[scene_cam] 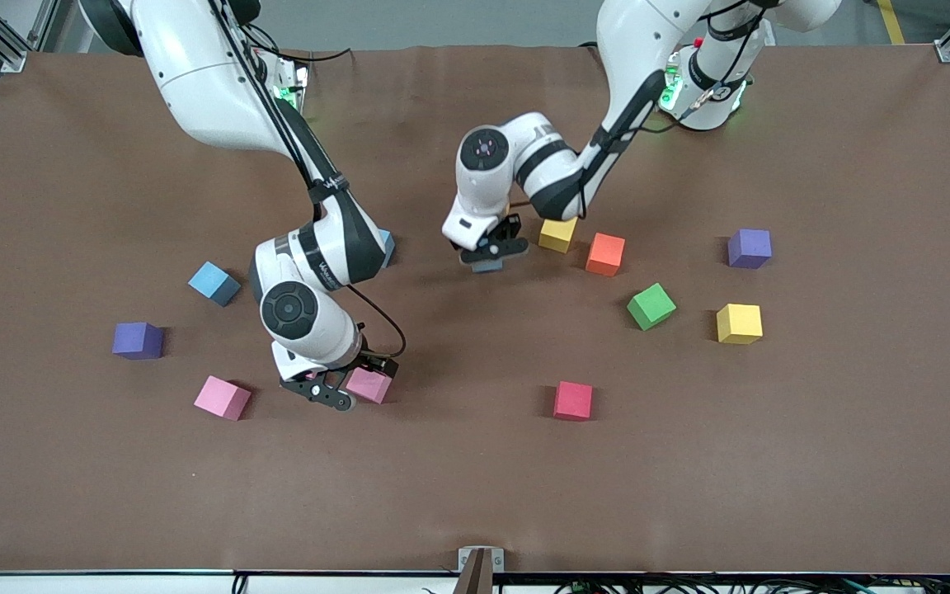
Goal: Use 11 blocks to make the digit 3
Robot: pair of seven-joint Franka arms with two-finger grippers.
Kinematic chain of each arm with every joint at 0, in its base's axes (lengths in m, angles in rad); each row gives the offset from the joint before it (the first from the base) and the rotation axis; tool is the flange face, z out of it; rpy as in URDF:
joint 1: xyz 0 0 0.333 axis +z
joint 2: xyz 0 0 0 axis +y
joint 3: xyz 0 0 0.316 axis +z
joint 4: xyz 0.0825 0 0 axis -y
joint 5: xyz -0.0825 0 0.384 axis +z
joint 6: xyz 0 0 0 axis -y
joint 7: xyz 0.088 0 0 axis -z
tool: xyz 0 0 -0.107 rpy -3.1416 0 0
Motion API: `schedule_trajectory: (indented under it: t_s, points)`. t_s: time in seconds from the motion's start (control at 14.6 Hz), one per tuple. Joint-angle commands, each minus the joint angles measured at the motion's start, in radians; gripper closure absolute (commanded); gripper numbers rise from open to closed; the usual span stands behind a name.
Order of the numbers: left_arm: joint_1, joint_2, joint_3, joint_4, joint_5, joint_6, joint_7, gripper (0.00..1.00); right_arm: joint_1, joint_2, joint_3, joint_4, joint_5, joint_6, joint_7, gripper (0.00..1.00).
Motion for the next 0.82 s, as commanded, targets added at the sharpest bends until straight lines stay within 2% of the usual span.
schedule_trajectory:
  t_s: [0.0,0.34,0.76]
  points:
    - [0.008,-0.066,-0.051,-0.087,0.02,0.014,0.006,0.84,0.007,0.033,-0.002,0.021,0.015,0.025,0.025,0.0]
    - [0.009,-0.063,-0.064,-0.119,0.022,0.015,0.053,0.84,0.007,0.054,-0.004,0.024,0.015,0.062,0.023,0.0]
    - [0.016,-0.026,-0.061,-0.115,0.022,0.055,0.163,0.83,0.003,0.1,-0.002,0.039,0.015,0.131,0.016,0.0]
